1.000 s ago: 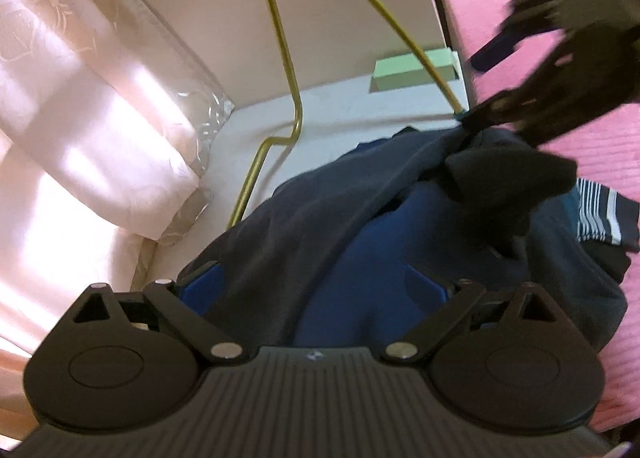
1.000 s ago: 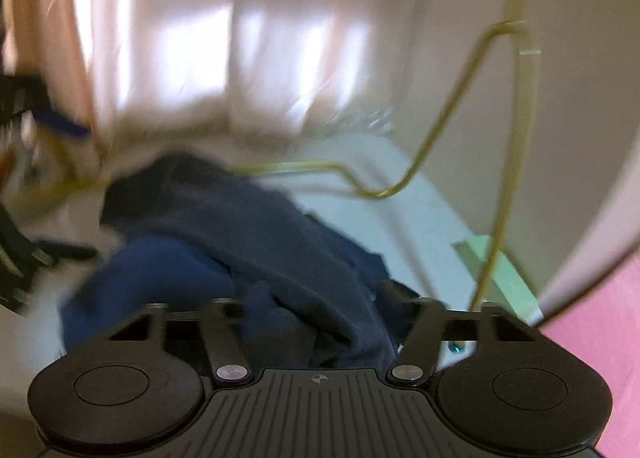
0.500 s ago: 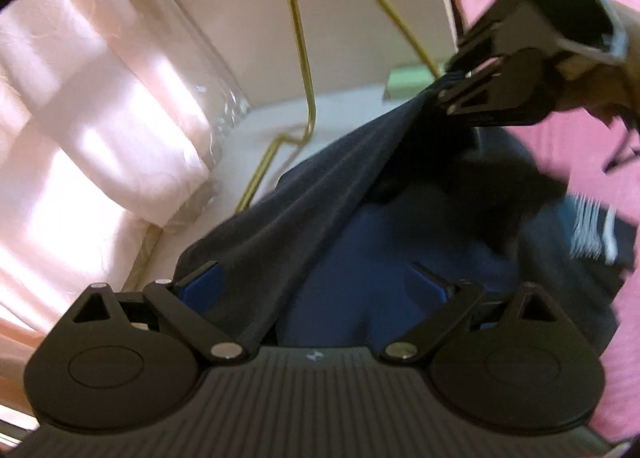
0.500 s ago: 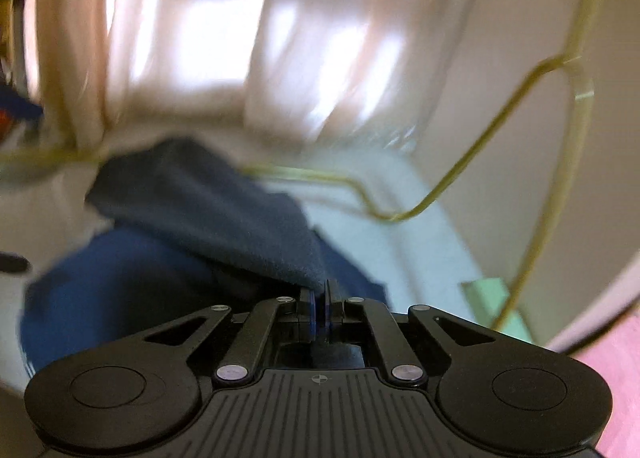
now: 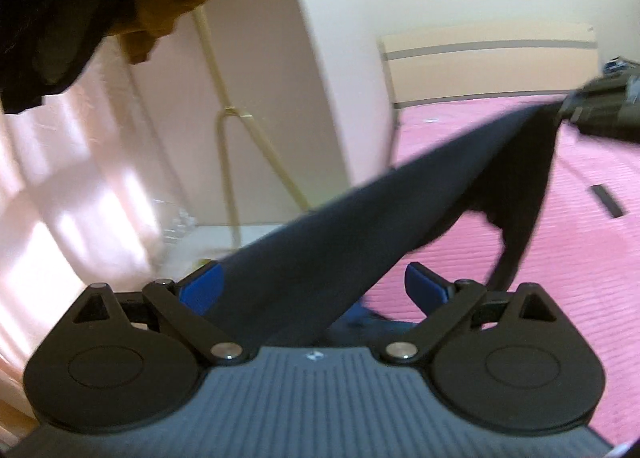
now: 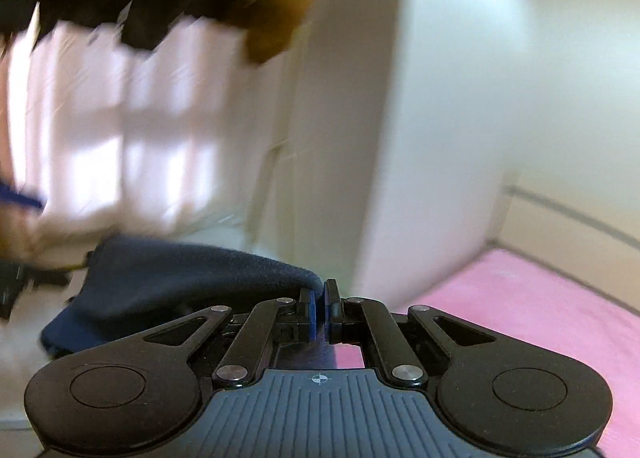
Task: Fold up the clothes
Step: 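Lift the navy sweatpants with both grippers and carry them onto the pink bed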
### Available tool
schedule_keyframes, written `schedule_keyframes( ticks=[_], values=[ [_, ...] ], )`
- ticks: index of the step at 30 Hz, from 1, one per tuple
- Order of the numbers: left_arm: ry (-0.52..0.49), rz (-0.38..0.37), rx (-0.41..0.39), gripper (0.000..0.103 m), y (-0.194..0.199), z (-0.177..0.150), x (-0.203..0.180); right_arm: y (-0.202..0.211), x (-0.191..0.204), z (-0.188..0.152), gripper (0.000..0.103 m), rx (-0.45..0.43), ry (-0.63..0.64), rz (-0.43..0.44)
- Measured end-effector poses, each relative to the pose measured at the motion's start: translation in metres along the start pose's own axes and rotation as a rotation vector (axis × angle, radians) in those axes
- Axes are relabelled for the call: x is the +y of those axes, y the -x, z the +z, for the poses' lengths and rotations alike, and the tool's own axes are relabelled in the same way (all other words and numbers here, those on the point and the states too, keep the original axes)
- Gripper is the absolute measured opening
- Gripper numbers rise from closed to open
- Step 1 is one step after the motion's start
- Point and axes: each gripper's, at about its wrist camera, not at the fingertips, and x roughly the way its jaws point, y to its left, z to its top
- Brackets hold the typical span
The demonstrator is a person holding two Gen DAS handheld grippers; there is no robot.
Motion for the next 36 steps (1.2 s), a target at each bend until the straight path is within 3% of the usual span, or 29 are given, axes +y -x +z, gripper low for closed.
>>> schedule_keyframes(
  ticks=[2, 6, 8, 11, 13, 14, 15, 20, 24, 27, 28, 30, 31, 36],
  values=[
    [-0.008, -0.047, 0.006, 0.096, 0.007, -0.004, -0.029, 0.051, -0.038, -0.012, 0.001, -0.004, -0.03, -0.12],
    [-0.014, -0.16, 0.078, 0.096, 0.0, -0.015, -0.087, 0.131, -0.097, -0.056, 0.002, 0.093, -0.048, -0.389],
    [-0.028, -0.216, 0.116, 0.096, -0.011, -0.02, -0.112, 0.15, -0.124, -0.093, 0.002, 0.252, -0.05, -0.497],
    [-0.077, -0.299, 0.16, 0.096, -0.028, -0.025, -0.147, 0.172, -0.152, -0.155, 0.003, 0.464, -0.104, -0.583],
    [-0.135, -0.344, 0.174, 0.096, -0.035, -0.035, -0.166, 0.185, -0.152, -0.187, 0.025, 0.549, -0.105, -0.605],
    [-0.171, -0.365, 0.182, 0.096, -0.041, -0.04, -0.174, 0.188, -0.148, -0.199, 0.068, 0.584, -0.109, -0.61],
    [-0.21, -0.386, 0.191, 0.096, -0.049, -0.044, -0.181, 0.194, -0.143, -0.21, 0.089, 0.603, -0.128, -0.612],
    [-0.37, -0.464, 0.243, 0.095, -0.094, -0.072, -0.204, 0.183, -0.096, -0.246, 0.089, 0.675, -0.221, -0.42],
    [-0.51, -0.498, 0.265, 0.095, -0.137, -0.1, -0.209, 0.14, -0.034, -0.278, 0.089, 0.759, -0.14, -0.208],
    [-0.548, -0.541, 0.313, 0.094, -0.178, -0.122, -0.21, 0.097, -0.004, -0.302, 0.089, 0.795, -0.096, -0.096],
    [-0.559, -0.556, 0.325, 0.092, -0.192, -0.131, -0.211, 0.084, 0.005, -0.313, 0.089, 0.801, -0.081, -0.068],
    [-0.591, -0.583, 0.338, 0.085, -0.216, -0.147, -0.213, 0.072, 0.021, -0.345, 0.07, 0.816, -0.047, -0.02],
    [-0.605, -0.591, 0.337, 0.083, -0.226, -0.154, -0.214, 0.062, 0.027, -0.357, 0.066, 0.827, -0.028, -0.002],
    [-0.629, -0.613, 0.324, 0.083, -0.272, -0.175, -0.214, 0.026, 0.034, -0.404, 0.066, 0.852, 0.029, 0.001]
  ],
)
